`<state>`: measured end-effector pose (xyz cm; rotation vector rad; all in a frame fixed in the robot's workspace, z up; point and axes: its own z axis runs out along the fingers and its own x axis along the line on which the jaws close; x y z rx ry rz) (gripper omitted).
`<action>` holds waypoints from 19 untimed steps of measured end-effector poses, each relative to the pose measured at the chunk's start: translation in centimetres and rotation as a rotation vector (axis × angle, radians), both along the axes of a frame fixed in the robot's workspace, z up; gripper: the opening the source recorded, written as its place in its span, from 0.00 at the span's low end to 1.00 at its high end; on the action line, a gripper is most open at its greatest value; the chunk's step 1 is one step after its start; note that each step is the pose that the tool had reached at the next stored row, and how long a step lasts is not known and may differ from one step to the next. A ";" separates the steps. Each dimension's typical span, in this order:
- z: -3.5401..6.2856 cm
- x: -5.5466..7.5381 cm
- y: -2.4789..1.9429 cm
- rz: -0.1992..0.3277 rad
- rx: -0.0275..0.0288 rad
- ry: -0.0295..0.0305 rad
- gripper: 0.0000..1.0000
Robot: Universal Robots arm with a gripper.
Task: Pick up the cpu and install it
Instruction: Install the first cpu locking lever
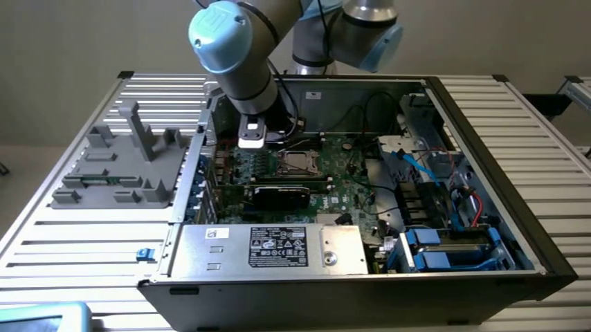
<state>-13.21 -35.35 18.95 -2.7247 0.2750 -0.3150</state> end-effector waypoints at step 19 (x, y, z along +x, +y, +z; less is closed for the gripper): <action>-0.51 0.3 -0.13 -0.007 0.0000 0.0000 0.11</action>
